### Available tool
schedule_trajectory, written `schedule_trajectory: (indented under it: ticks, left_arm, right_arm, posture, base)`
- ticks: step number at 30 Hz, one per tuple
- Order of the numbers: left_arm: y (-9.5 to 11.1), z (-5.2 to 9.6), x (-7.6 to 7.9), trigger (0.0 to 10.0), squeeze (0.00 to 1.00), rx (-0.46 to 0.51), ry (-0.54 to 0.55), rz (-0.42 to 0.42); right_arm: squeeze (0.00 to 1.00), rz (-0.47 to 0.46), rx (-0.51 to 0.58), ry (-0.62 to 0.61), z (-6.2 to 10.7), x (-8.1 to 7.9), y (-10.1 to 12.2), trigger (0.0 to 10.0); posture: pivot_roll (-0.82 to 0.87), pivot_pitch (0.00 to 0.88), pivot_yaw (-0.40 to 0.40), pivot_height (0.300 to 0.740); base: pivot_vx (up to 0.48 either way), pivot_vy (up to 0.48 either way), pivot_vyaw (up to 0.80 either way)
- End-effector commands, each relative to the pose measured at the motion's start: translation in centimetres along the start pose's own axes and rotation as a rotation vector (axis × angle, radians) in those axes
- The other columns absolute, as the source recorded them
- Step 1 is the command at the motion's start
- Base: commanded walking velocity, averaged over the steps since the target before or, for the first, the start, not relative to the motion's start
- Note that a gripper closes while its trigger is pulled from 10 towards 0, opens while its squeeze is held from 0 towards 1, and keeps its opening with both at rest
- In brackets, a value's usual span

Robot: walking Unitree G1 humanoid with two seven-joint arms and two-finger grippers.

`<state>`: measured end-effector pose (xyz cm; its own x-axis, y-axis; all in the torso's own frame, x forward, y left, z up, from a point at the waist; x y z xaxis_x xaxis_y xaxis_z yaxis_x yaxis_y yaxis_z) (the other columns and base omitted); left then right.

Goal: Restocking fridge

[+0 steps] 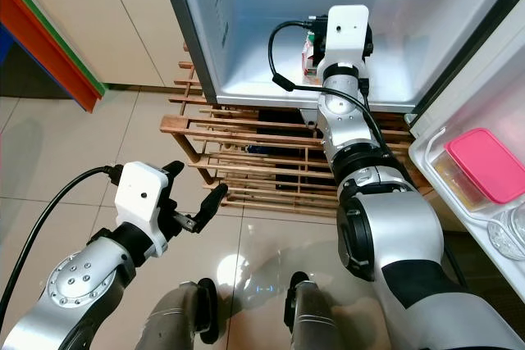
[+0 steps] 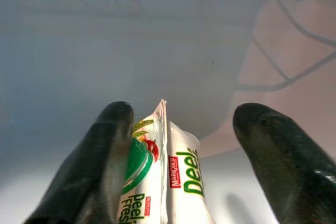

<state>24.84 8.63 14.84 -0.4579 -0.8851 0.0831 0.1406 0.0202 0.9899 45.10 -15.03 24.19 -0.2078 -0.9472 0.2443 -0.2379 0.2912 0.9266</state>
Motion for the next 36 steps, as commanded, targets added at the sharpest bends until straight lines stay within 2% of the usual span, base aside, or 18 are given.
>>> schedule_trajectory:
  ticks: [1,7,13,14,15,16,20,22,25,28,29,30,31,36]
  left_arm:
    - [-0.3,-0.2,0.0,10.0,0.00,-0.007,0.003,0.004]
    - [-0.1,-1.5,0.0,10.0,0.00,0.020,-0.007,0.007]
    - [0.3,-2.9,0.2,10.0,0.00,0.056,-0.017,0.010]
    - [0.5,-3.2,0.2,10.0,0.00,0.064,-0.020,0.010]
    - [0.5,-3.5,0.2,10.0,0.00,0.070,-0.021,0.009]
    - [0.6,-3.7,0.2,10.0,0.00,0.080,-0.023,0.009]
    - [0.9,-5.0,-0.3,10.0,0.00,0.106,-0.019,0.005]
    - [1.0,-5.2,-0.4,10.0,0.00,0.108,-0.016,0.005]
    - [0.8,-5.8,-0.9,10.0,0.00,0.112,0.002,0.021]
    - [0.4,-6.4,-1.6,10.0,0.00,0.108,0.029,0.067]
    - [0.3,-6.5,-1.9,10.0,0.00,0.108,0.036,0.073]
    - [0.2,-6.4,-2.5,10.0,0.00,0.105,0.054,0.078]
    - [0.2,-6.4,-2.5,10.0,0.00,0.105,0.054,0.078]
    - [0.4,-6.7,-4.1,10.0,0.00,0.123,0.080,0.085]
  right_arm:
    - [1.00,-0.045,-0.005,0.008,-0.1,-0.3,0.3,10.0]
    - [1.00,-0.209,-0.007,0.018,-0.8,-0.1,1.4,10.0]
    - [1.00,-0.242,0.035,0.045,-1.4,0.1,3.0,10.0]
    - [0.91,-0.255,0.051,0.047,-1.5,0.2,3.5,10.0]
    - [0.69,-0.262,0.061,0.048,-1.6,0.4,3.7,10.0]
    - [0.00,-0.282,0.068,0.045,-1.7,0.7,3.9,10.0]
    - [0.00,-0.305,0.094,0.067,-1.2,0.8,3.7,10.0]
    - [0.00,-0.304,0.095,0.072,-1.0,0.7,3.5,10.0]
    - [0.00,-0.307,0.079,0.088,-0.2,0.3,2.4,10.0]
    - [0.00,-0.321,0.000,0.115,2.2,-0.9,-1.1,10.0]
    - [0.00,-0.308,-0.020,0.136,3.3,-1.4,-2.1,10.0]
    - [0.00,-0.290,-0.034,0.163,5.2,-2.0,-3.2,10.0]
    - [0.00,-0.290,-0.034,0.163,5.2,-2.0,-3.2,10.0]
    - [0.00,-0.243,-0.053,0.219,9.3,-1.9,-5.1,10.0]
  posture:
    - [0.21,0.279,0.043,0.726]
    - [0.18,0.247,0.028,0.726]
    - [0.15,0.198,0.006,0.726]
    - [0.14,0.181,-0.002,0.726]
    - [0.13,0.162,-0.010,0.726]
    - [0.13,0.152,-0.014,0.726]
    - [0.09,0.088,-0.029,0.726]
    - [0.09,0.084,-0.029,0.726]
    - [0.07,0.062,-0.031,0.726]
    - [0.05,0.031,-0.036,0.726]
    - [0.05,0.021,-0.035,0.726]
    - [0.05,0.016,-0.035,0.726]
    - [0.05,0.016,-0.035,0.726]
    - [0.01,0.000,-0.032,0.726]
  base:
    - [0.000,0.000,0.00]
    - [0.000,0.000,0.00]
    - [0.000,0.000,0.00]
    - [0.000,0.000,0.00]
    - [0.000,0.000,0.00]
    - [0.000,0.000,0.00]
    - [0.000,0.000,0.00]
    - [0.000,0.000,0.00]
    - [0.000,0.000,0.00]
    - [0.000,0.000,0.00]
    - [0.000,0.000,0.00]
    - [0.000,0.000,0.00]
    - [0.000,0.000,0.00]
    - [0.000,0.000,0.00]
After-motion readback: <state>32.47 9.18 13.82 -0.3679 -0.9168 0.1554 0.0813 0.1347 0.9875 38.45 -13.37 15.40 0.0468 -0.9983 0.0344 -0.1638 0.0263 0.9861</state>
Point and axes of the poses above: a point about 5 cm out from each wrist's last joint towards the gripper, its own z axis pointing back from the gripper into the wrist, its own y axis along the axis of the wrist's last joint, x = y × z, the point moved 4 cm from there along -z, pointing out of the wrist towards the gripper, and after that the axes turned 8 degrees about z, right-handed, at the moved point
